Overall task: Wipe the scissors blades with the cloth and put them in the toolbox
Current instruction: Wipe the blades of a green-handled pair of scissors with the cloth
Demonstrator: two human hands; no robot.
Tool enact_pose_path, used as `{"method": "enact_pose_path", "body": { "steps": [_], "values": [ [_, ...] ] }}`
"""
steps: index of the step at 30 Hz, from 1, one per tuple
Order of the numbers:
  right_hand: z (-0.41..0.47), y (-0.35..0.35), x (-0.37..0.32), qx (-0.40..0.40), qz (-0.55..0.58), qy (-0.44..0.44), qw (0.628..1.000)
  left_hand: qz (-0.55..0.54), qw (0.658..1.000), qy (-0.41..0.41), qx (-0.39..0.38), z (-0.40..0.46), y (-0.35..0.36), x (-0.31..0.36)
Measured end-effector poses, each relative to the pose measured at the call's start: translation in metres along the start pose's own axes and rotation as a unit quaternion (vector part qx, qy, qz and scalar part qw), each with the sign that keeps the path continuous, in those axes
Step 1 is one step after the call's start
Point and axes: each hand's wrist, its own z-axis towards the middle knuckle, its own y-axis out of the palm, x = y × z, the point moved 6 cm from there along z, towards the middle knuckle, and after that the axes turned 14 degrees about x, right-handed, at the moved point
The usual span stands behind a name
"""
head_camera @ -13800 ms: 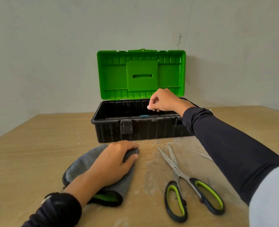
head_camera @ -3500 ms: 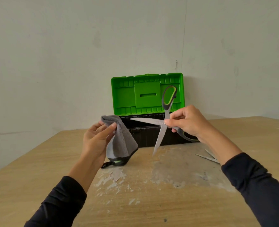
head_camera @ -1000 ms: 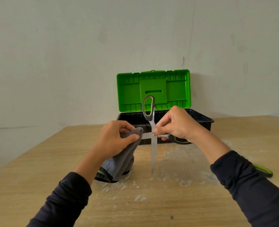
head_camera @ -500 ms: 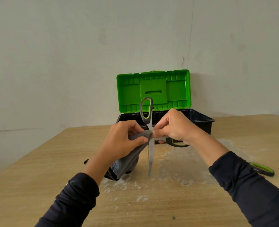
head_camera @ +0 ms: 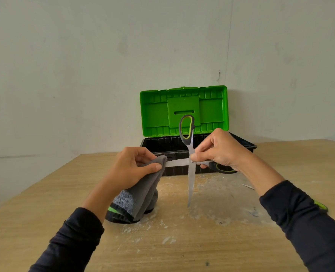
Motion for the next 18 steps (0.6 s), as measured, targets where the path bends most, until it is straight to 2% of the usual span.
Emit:
{"method": "enact_pose_path", "body": {
  "steps": [7, 10, 14, 18],
  "values": [
    [0.004, -0.012, 0.006, 0.012, 0.014, 0.018, 1.0, -0.041, 0.996, -0.034, 0.077, 0.003, -0.013, -0.004],
    [0.002, -0.007, 0.005, -0.007, -0.023, 0.0, 1.0, -0.028, 0.991, 0.005, 0.129, 0.003, -0.015, 0.003],
    [0.002, 0.0, -0.001, -0.021, -0.065, -0.023, 0.997, 0.007, 0.99, 0.069, 0.123, 0.0, -0.01, 0.012],
    [0.002, -0.003, 0.002, -0.016, -0.115, -0.04, 0.992, -0.039, 0.989, 0.026, 0.139, 0.004, -0.018, 0.006]
  ]
}}
